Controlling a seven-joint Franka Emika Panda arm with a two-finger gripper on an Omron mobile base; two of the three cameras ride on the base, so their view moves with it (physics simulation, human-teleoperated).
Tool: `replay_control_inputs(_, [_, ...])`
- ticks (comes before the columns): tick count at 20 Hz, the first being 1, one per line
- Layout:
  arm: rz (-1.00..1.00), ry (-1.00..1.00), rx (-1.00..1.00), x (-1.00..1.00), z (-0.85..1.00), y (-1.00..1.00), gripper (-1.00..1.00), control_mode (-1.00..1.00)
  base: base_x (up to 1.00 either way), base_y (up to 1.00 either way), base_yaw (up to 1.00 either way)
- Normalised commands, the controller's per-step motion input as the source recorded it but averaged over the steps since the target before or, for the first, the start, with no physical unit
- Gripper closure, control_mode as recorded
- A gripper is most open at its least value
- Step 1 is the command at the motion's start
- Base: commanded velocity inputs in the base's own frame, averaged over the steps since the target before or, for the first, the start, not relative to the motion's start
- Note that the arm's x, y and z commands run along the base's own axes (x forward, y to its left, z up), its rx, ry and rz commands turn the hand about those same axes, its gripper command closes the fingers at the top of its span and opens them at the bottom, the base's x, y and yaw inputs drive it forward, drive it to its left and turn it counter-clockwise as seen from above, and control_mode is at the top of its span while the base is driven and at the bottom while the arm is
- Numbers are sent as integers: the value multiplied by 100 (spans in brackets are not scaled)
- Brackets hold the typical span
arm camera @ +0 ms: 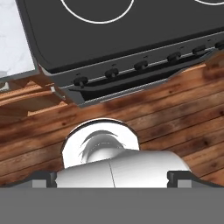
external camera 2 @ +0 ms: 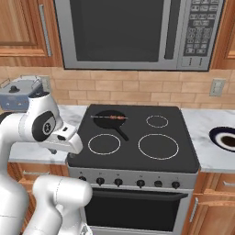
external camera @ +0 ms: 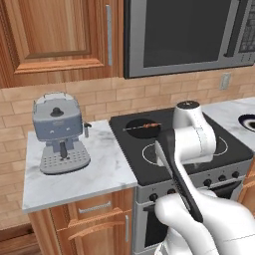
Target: Place the cold items (tomato and mushroom) from the fridge in one tupperware on the dining counter. Place the warm items (kebab skewer and hot dog) in the stove area in another tupperware.
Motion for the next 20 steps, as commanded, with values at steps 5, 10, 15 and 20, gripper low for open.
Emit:
replay_control_inputs(5, [-3, 0, -1, 13, 3, 3, -100, -100, 9, 1, 0])
replay_control_inputs(10, [-7, 0, -5, 44, 29, 9, -100, -100, 0, 0, 0])
replay_control_inputs(15, [-34, 2, -3, 95, 3, 11, -100, -100, 0, 0, 0])
replay_control_inputs(20, [-57, -6, 8, 94, -7, 6, -100, -100, 0, 0, 0])
